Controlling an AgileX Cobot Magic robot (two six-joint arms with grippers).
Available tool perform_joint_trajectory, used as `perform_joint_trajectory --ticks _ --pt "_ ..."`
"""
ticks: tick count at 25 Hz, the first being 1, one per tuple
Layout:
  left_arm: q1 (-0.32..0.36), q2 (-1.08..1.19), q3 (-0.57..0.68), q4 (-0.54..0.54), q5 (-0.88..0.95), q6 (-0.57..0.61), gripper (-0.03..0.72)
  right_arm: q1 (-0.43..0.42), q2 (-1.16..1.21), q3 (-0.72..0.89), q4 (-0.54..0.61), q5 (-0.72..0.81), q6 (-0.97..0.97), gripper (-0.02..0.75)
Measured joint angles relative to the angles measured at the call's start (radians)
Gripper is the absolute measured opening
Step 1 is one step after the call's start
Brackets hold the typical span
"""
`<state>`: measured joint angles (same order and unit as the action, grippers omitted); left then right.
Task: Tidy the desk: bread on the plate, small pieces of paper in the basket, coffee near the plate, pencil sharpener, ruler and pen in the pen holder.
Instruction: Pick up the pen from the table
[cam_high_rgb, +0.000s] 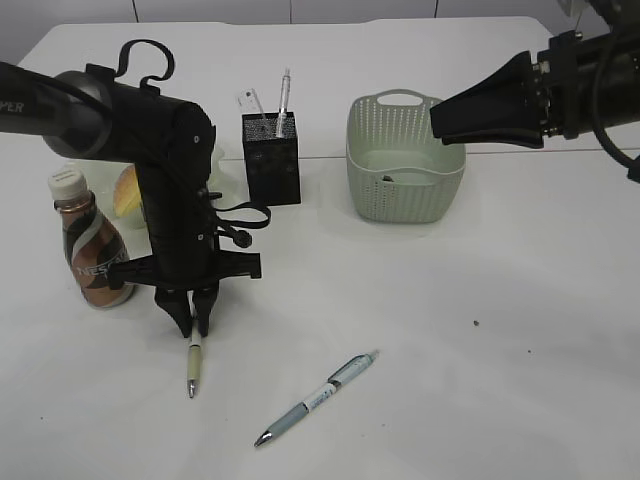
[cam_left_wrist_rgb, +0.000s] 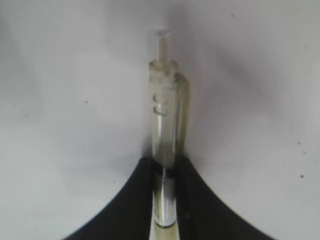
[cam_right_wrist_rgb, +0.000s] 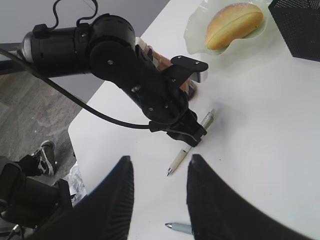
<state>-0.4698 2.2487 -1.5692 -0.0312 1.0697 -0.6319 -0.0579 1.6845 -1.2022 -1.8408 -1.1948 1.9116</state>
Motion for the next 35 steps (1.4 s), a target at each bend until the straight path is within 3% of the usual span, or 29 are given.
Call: perform_joint_trajectory --ticks 24,35 --pt "0.000 0.000 0.000 0.000 0.000 0.078 0.089 0.000 0.000 0.000 0.000 -0.002 0.000 0.264" --pt "0.000 0.000 0.000 -0.012 0.000 0.221 0.089 0.000 0.000 0.000 0.000 -0.002 0.000 0.264"
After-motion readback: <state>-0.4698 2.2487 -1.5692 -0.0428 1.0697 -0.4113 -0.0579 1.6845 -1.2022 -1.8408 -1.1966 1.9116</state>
